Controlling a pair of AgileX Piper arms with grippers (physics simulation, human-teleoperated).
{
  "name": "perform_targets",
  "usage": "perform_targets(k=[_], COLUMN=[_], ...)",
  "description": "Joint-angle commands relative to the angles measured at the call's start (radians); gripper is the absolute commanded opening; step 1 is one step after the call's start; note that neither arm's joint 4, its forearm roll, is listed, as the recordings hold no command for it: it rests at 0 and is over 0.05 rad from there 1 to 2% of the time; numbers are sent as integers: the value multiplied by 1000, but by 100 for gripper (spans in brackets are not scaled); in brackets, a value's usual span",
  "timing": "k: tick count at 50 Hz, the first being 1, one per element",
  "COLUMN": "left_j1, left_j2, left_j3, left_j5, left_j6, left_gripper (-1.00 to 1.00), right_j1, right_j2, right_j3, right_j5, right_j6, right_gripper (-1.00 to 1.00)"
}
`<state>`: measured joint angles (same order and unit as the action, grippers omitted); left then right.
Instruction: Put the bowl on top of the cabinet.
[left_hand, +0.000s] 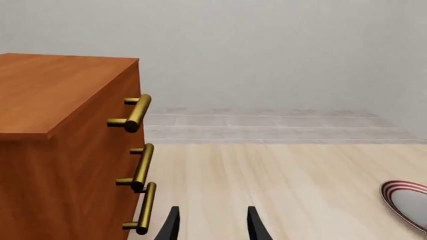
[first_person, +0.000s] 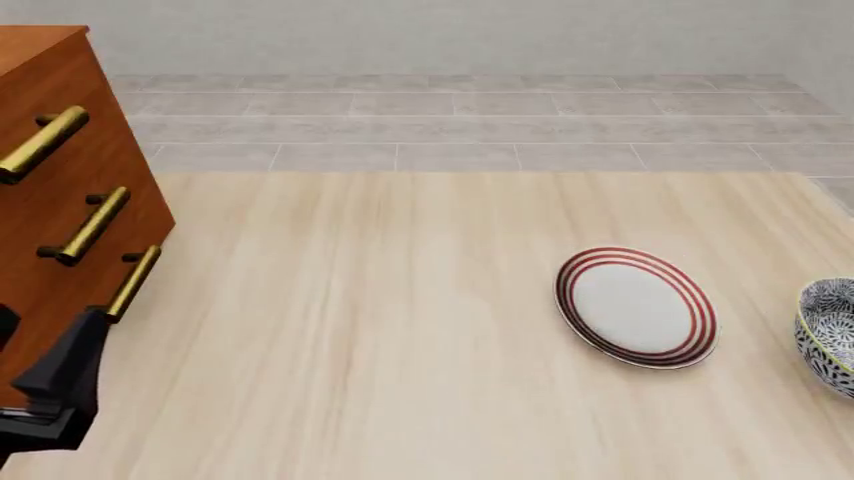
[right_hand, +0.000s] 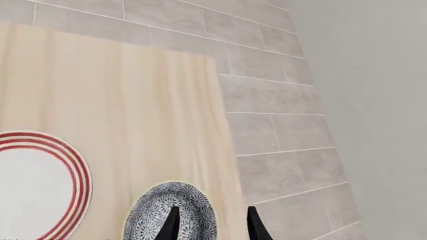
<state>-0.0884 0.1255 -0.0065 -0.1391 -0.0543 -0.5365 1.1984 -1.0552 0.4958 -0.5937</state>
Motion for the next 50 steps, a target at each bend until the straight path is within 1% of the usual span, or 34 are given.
perform_targets(k=[1,6,11,12,14,15,17,21,27,32,37,40,44,46,50], left_j1=[-9,-11,-13,-13,-12,-12,-11,-12,-13,-15,-17,-18,-18,-19,-22], left_j2=[34,43,58,58,57,55,52,49,48,60,67,71,79,87,86], left_j3=[4,5,5,5,5,4,5,5,5,5,4,4,5,5,5], left_j5=[-38,-46,-59,-59,-58,-55,-52,-48,-47,-57,-63,-66,-73,-81,-80], left_j6=[-7,-9,-9,-9,-7,-7,-7,-6,-4,-4,-4,-2,-2,-2,-2], left_gripper=[100,100,100,100,100,100,100,100,100,100,100,100,100,100,100], right_j1=[-96,-100,-80,-82,-88,-84,-96,-103,-127,-150,-159,-180,-181,-195,-206], right_j2=[105,138,162,174,189,203,229,258,298,333,371,392,409,430,459], right_j3=[-45,-22,-1,-2,7,9,30,34,49,61,69,79,69,74,66], right_j5=[1,-13,-21,-29,-46,-46,-70,-89,-113,-156,-178,-200,-196,-210,-217], right_j6=[-92,-109,-95,-91,-98,-90,-109,-109,-133,-152,-161,-189,-181,-199,-203], right_gripper=[100,100,100,100,100,100,100,100,100,100,100,100,100,100,100])
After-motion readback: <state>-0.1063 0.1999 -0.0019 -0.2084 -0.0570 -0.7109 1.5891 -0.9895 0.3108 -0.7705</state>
